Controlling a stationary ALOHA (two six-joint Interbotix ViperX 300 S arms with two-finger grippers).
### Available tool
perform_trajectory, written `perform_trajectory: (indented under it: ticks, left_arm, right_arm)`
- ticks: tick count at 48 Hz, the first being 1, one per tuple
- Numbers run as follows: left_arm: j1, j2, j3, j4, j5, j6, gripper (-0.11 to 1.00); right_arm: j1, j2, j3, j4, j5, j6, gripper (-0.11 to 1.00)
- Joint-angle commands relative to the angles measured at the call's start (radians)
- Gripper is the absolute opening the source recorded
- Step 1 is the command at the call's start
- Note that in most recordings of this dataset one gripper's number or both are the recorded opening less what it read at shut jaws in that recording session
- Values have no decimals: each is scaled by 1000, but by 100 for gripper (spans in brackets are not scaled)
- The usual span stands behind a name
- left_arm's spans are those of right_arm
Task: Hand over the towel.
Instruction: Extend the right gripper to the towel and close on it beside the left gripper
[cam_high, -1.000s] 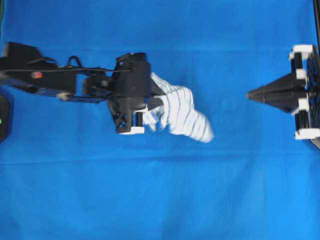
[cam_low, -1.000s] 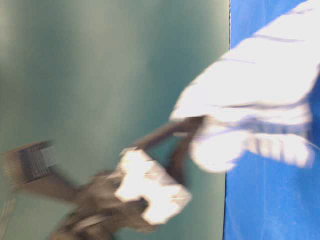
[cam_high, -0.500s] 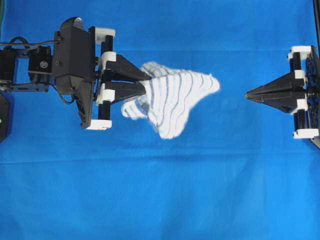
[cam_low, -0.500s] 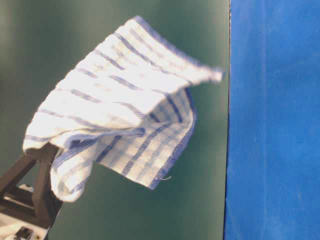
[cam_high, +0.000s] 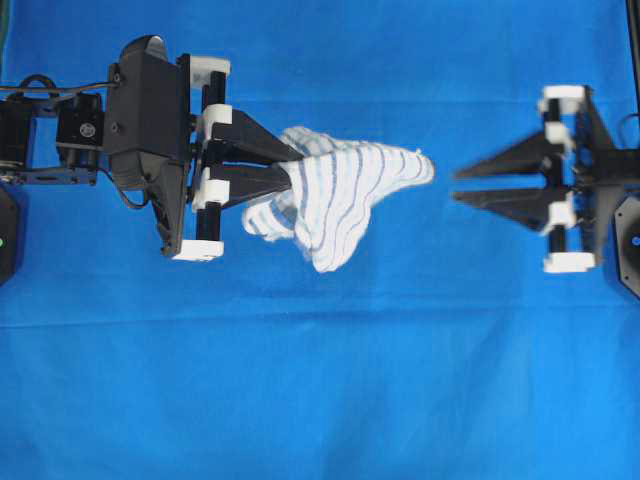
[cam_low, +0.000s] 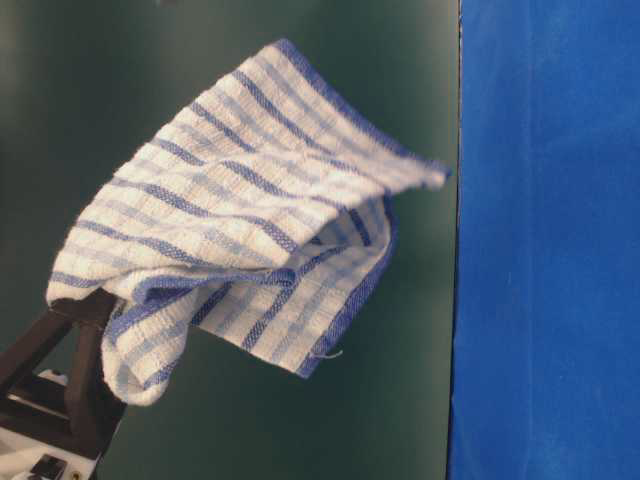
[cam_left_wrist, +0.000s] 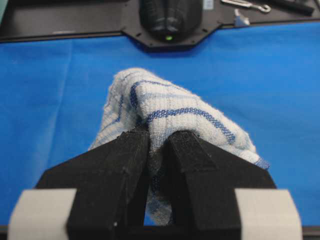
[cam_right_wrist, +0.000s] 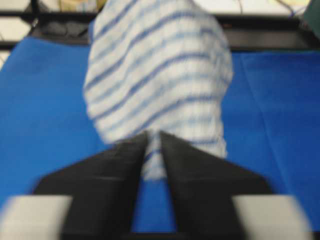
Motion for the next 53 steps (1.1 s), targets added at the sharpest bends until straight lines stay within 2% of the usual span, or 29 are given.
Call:
perform_trajectory:
  ticks: [1,4,7,18,29,53]
  left_arm:
    - [-3,-12,-14,-3,-9,2,6]
    - [-3,-12,-14,-2,-9,2,6]
    - [-3,-12,-14,-3,-9,2,6]
    - [-3,-12,-14,-3,-11,2,6]
    - [-3,-12,-14,-3,-12,2,6]
    - [-3,-15,-9,-3,-14,3,6]
  right_arm:
    - [-11,69,-58,0,-49,0,51]
    - [-17,132,-91,0,-74,0,66]
    - [-21,196,-132,0,-86,0,73]
    - [-31,420,-311,0,-87,0,73]
    - [-29,545,-445,0,-43,3,73]
    - [-31,566,-471,0,-35,-5,72]
